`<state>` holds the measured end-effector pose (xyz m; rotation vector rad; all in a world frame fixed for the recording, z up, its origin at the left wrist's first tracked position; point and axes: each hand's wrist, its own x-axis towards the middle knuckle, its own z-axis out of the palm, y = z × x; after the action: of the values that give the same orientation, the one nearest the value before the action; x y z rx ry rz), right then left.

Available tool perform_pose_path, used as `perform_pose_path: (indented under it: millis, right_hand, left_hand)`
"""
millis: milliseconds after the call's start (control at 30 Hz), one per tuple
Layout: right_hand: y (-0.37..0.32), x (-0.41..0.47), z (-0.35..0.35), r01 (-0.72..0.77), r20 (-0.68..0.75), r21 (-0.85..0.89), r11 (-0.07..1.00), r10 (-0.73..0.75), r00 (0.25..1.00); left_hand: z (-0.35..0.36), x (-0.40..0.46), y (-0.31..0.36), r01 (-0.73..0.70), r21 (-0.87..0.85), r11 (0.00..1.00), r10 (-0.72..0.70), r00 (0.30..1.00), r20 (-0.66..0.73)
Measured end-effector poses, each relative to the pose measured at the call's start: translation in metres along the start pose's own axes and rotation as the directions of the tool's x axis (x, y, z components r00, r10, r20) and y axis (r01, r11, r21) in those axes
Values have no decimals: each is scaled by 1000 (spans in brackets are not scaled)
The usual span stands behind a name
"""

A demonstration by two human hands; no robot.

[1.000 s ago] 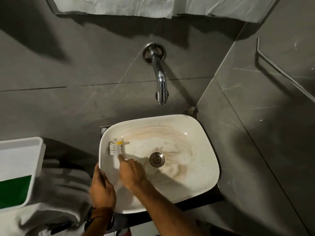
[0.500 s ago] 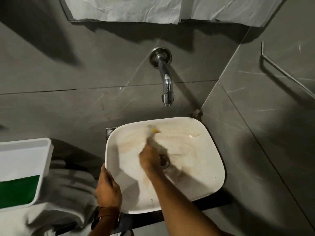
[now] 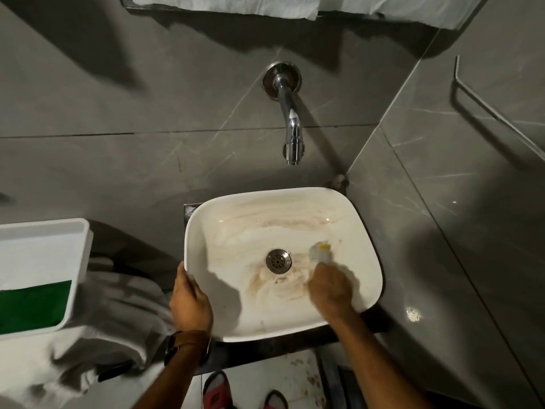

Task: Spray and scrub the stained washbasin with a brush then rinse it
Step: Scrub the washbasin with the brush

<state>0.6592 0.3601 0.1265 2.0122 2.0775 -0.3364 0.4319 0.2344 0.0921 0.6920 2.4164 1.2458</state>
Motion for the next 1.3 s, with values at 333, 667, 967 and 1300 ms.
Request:
perform_pose_path:
  millis: [333,667,967,1300]
  right_hand:
    - [-75,-104,-36,477,393,72,876,-464,794]
    - [-5,-44,-62,316,533,-145,938,-195,824]
    - [-41,-54,-46,381,425,-177,907,-279,861]
    - [-102,-94,-15,414,373,90,906,-416,829]
  left_hand:
    - [3,0,-3,-12,-18,1000,11,999,-34]
    - [0,-1,1,19,-18,1000,-20,999,-25]
    - [2,1,-4,24,-125,992,-28,999,-31]
    - [4,2,-5,2,-79,997,-4,999,-35]
